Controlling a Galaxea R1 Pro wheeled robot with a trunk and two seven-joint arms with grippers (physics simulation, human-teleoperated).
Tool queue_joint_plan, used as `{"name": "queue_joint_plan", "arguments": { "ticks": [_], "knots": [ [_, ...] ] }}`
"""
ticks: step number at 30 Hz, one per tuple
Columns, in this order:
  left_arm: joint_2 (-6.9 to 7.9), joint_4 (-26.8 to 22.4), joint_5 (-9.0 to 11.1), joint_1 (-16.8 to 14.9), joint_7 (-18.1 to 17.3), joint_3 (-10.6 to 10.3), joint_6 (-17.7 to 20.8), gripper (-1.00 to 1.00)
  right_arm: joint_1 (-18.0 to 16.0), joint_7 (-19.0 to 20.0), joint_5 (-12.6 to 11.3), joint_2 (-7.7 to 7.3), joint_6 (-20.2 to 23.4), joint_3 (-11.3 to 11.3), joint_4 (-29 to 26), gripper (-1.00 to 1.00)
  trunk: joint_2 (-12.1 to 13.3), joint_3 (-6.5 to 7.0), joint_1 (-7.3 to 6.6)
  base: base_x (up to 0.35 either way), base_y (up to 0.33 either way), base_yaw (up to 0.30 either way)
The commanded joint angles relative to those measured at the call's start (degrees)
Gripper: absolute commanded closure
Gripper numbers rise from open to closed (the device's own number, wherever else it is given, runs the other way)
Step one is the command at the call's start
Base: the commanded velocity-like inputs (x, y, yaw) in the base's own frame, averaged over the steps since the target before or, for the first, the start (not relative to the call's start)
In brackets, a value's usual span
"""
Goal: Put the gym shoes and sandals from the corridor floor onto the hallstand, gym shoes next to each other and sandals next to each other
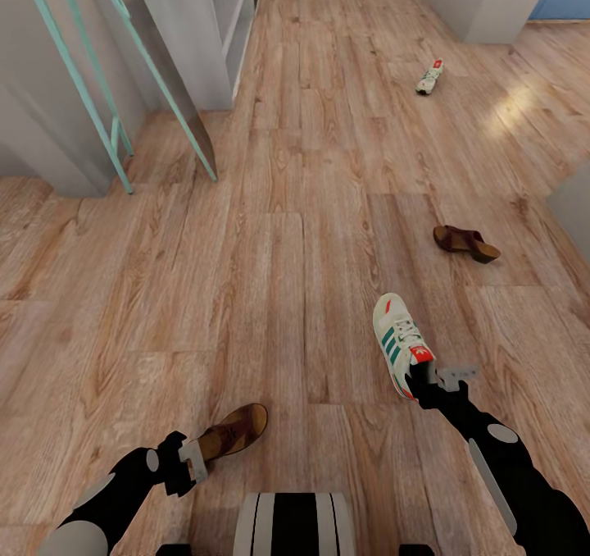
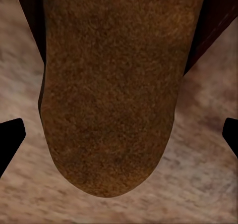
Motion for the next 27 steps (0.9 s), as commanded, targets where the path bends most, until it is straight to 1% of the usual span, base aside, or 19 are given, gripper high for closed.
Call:
{"name": "queue_joint_plan", "arguments": {
  "ticks": [1, 5, 10, 21, 27],
  "knots": [
    [-0.03, -0.12, -0.1, 0.0, -0.39, 0.18, 0.24, -1.0, -0.01, 0.27, -0.45, 0.0, 0.38, -0.09, -0.08, 1.0, -0.01, -0.03, -0.01, 0.0, 0.0, 0.0],
    [-0.03, -0.12, -0.1, 0.0, -0.39, 0.18, 0.24, -1.0, -0.01, 0.27, -0.46, 0.0, 0.36, -0.09, -0.08, 1.0, -0.01, -0.03, -0.01, 0.0, 0.0, 0.0],
    [-0.02, -0.12, -0.1, 0.0, -0.38, 0.18, 0.24, -1.0, -0.01, 0.27, -0.46, 0.0, 0.37, -0.09, -0.08, 1.0, -0.08, -1.14, 0.12, 0.0, 0.0, 0.0],
    [-0.16, -0.12, -0.1, 0.0, -0.36, 0.18, 0.32, -1.0, -0.01, 0.27, -0.45, 0.0, 0.39, -0.09, -0.08, 1.0, -0.08, -1.14, 0.12, 0.0, 0.0, 0.0],
    [-0.23, -0.12, -0.1, 0.0, -0.27, 0.18, 1.29, -1.0, -0.01, 0.27, -0.46, 0.0, 0.39, -0.08, -0.08, 1.0, -0.08, -1.14, 0.12, 0.0, 0.0, 0.0]
  ]
}}
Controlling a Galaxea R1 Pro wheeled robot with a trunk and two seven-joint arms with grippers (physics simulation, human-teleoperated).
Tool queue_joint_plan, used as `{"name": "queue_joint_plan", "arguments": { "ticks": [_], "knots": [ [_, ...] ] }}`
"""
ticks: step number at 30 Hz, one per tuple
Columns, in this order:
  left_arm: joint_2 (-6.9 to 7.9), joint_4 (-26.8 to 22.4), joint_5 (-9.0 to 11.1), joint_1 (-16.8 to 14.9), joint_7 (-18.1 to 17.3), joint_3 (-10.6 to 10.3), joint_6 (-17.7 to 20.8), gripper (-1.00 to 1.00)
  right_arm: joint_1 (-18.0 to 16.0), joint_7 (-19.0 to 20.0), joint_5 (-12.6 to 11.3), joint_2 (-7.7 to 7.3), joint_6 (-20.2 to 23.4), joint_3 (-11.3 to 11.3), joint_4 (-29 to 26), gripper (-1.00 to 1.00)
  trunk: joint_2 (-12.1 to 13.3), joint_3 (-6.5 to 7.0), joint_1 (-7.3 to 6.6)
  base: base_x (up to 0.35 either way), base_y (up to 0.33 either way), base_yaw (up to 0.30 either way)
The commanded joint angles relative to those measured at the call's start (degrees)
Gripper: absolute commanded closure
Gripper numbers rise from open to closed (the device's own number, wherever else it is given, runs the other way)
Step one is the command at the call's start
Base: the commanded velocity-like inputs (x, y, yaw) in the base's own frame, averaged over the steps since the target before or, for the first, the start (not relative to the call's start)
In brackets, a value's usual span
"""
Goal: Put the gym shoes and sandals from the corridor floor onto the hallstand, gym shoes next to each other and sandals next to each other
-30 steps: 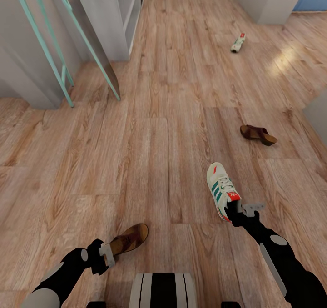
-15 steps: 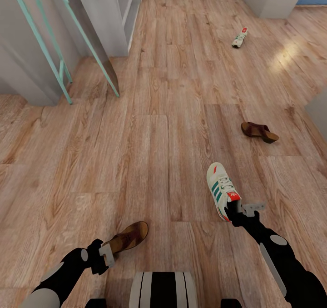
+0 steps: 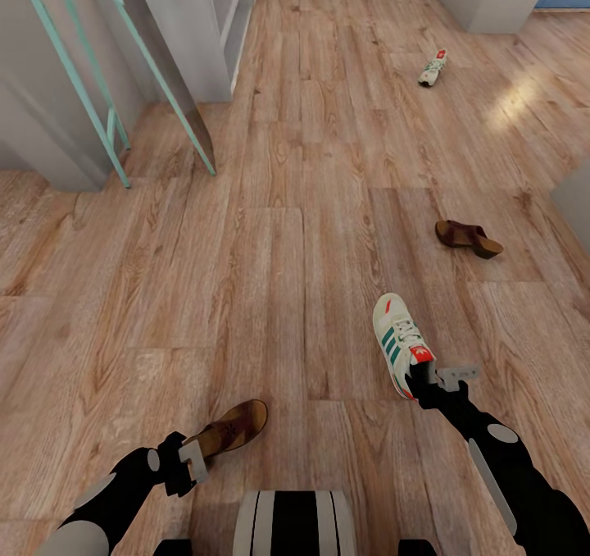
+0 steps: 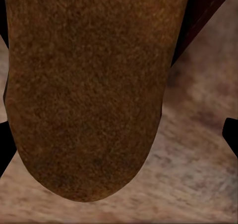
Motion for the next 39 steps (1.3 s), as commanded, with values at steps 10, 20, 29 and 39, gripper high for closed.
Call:
{"name": "queue_joint_plan", "arguments": {
  "ticks": [10, 20, 29, 39],
  "knots": [
    [-0.16, -0.11, -0.04, 0.0, -0.24, 0.25, 1.94, 1.0, -0.01, 0.26, -0.44, 0.0, 0.4, -0.01, -0.14, 1.0, -0.01, -0.03, -0.01, 0.0, 0.0, 0.0],
    [-0.27, -0.19, -0.02, 0.0, -0.22, 0.26, 2.17, 1.0, -0.01, 0.26, -0.44, 0.0, 0.4, -0.01, -0.16, 1.0, -0.01, -0.03, -0.01, 0.0, 0.0, 0.0],
    [-0.27, -0.2, -0.02, 0.0, -0.21, 0.23, 2.09, 1.0, -0.01, 0.26, -0.44, 0.0, 0.39, -0.01, -0.16, 1.0, -0.01, -0.03, -0.01, 0.0, 0.0, 0.0],
    [-0.33, -3.85, 0.27, 0.0, -0.45, 0.4, 2.22, 1.0, -0.01, 0.26, -0.44, 0.0, 0.36, -0.01, -0.16, 1.0, -0.01, -0.03, -0.01, 0.0, 0.0, 0.0]
  ]
}}
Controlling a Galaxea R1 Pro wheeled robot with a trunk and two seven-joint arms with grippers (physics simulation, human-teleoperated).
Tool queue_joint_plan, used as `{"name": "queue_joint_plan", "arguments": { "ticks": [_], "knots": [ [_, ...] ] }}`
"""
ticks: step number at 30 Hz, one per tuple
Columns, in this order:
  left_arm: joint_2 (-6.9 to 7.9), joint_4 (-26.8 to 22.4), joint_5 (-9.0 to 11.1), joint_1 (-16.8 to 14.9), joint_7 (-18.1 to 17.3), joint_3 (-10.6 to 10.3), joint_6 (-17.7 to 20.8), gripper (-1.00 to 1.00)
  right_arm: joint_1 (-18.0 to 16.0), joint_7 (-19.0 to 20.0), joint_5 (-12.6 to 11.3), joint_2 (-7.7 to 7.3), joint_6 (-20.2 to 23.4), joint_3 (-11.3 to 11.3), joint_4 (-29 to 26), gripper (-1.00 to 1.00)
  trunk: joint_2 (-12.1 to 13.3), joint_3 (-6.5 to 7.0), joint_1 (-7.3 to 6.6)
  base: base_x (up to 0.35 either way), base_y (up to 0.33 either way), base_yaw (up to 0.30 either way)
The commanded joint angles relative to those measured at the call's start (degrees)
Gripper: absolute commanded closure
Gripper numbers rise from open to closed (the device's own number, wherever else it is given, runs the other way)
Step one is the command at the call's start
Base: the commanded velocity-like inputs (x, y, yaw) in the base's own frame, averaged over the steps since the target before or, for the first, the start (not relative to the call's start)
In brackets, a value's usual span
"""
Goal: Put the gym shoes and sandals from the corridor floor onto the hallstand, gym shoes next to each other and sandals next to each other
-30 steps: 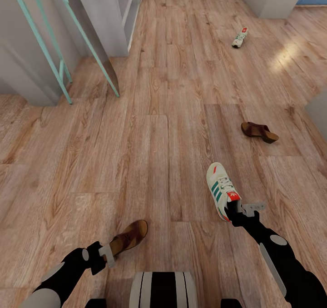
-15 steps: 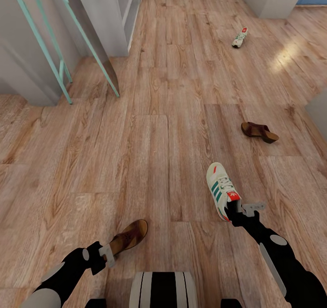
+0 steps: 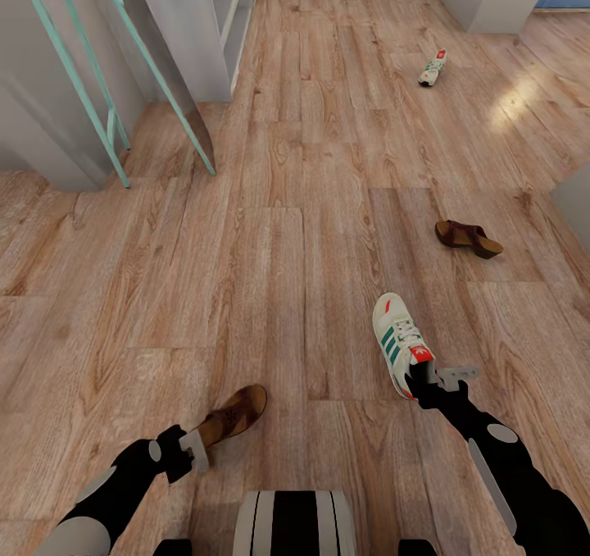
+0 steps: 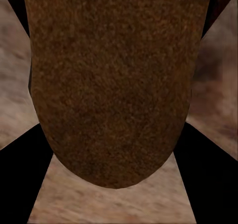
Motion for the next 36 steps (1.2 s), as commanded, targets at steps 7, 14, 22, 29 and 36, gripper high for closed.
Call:
{"name": "queue_joint_plan", "arguments": {
  "ticks": [7, 14, 22, 29, 36],
  "knots": [
    [-0.05, -6.19, 1.43, -0.05, -0.97, 0.55, 0.68, 1.0, -0.01, 0.27, -0.44, 0.08, 0.39, -0.07, -0.07, 1.0, -0.01, -0.04, -0.01, 0.0, 0.0, 0.0],
    [-0.06, -12.45, 9.1, -0.15, -3.46, 0.76, 4.57, 1.0, -0.01, 0.27, -0.38, 0.32, 0.31, 0.01, -0.04, 1.0, -0.01, -0.04, -0.01, 0.0, 0.0, 0.0],
    [0.17, -17.08, 22.33, -0.08, -3.34, 0.96, 6.81, 1.0, -0.01, 0.27, -0.27, 0.44, 0.17, 0.08, 0.3, 1.0, -0.01, -0.04, -0.01, 0.0, 0.0, 0.0],
    [-0.02, -16.95, 27.07, 0.45, 0.41, 3.64, 6.56, 1.0, 0.07, 0.27, -0.3, 0.44, 0.09, 0.07, 0.0, 1.0, -0.01, -0.04, -0.01, 0.0, 0.0, 0.0],
    [0.09, -16.75, 35.28, 0.62, 3.84, 4.76, 6.05, 1.0, 0.08, 0.27, -0.34, 0.33, 0.16, -0.04, -0.8, 1.0, -0.01, -0.04, -0.01, 0.0, 0.0, 0.0]
  ]
}}
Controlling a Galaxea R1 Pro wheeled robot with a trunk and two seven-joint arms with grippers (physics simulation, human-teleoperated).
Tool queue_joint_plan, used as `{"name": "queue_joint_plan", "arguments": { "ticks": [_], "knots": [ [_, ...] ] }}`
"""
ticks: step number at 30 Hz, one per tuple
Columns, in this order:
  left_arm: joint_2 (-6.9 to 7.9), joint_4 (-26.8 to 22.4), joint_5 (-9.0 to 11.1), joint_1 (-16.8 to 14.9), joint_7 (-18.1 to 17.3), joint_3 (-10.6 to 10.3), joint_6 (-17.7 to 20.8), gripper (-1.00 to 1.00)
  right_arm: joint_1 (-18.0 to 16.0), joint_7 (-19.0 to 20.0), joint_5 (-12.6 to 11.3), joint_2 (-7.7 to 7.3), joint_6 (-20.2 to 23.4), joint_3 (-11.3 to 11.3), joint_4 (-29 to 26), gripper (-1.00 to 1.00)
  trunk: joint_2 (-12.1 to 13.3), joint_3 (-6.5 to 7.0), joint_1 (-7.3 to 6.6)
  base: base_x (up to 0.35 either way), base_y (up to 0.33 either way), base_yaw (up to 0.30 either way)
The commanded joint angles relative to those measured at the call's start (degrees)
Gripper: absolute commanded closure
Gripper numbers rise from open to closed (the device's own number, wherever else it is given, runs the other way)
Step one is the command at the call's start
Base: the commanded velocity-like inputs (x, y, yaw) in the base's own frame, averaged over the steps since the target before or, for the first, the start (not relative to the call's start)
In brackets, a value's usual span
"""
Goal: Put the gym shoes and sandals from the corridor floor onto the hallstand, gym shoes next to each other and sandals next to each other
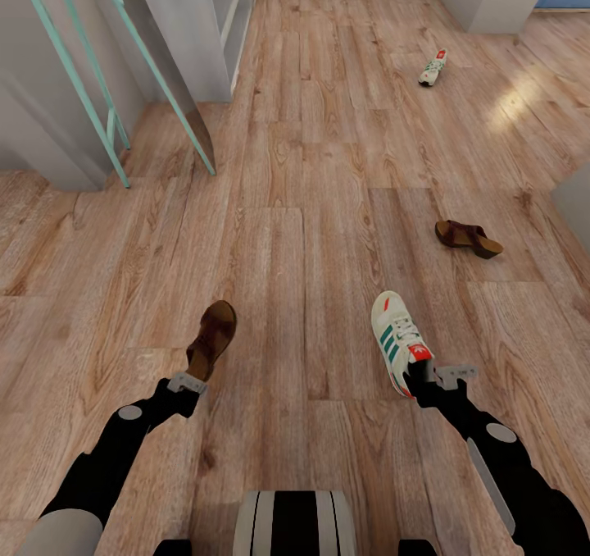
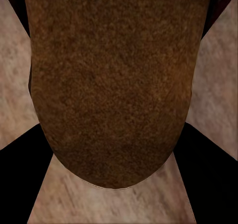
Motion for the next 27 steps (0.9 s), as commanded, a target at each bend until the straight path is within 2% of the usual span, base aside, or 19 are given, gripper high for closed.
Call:
{"name": "queue_joint_plan", "arguments": {
  "ticks": [1, 3, 13, 17, 18, 25, 27],
  "knots": [
    [-0.02, -0.08, 0.14, -0.01, -0.28, 0.15, 0.22, 1.0, -0.01, 0.27, -0.42, -0.02, 0.38, -0.12, -0.13, 1.0, -0.01, -0.03, -0.01, 0.0, 0.0, 0.0],
    [0.0, 0.01, 0.8, -0.01, -0.1, 0.19, 0.18, 1.0, -0.01, 0.27, -0.43, -0.2, 0.38, -0.21, -0.22, 1.0, -0.01, 0.0, -0.01, 0.0, 0.0, 0.0],
    [0.01, 0.18, 1.2, 1.21, -0.01, 0.38, 0.15, 1.0, -0.01, 0.2, -0.41, -0.15, 0.34, -0.15, -0.21, 1.0, 0.12, 2.98, -0.27, 0.0, 0.0, 0.0],
    [0.01, 0.21, 2.89, 2.71, 0.38, 2.13, -1.46, 1.0, 0.03, 0.15, -0.32, 0.07, 0.3, -0.08, 0.19, 1.0, 0.17, 3.94, -0.37, 0.0, 0.0, 0.0],
    [0.01, 0.32, 3.62, 3.07, 0.82, 3.04, -2.9, 1.0, 0.05, 0.12, -0.29, 0.14, 0.28, -0.07, 0.27, 1.0, 0.19, 4.17, -0.4, 0.0, 0.0, 0.0],
    [0.01, 2.14, 4.77, 4.55, 4.06, 4.33, -5.36, 1.0, 0.13, 0.1, -0.29, 0.26, 0.06, -0.04, 0.36, 1.0, 0.28, 5.74, -0.58, 0.0, 0.0, 0.0],
    [-0.03, 3.48, 6.69, 6.19, 5.97, 5.65, -7.88, 1.0, 0.4, 0.12, -0.17, 0.34, -1.04, 0.01, 0.69, 1.0, 0.31, 6.18, -0.63, 0.0, 0.0, 0.0]
  ]
}}
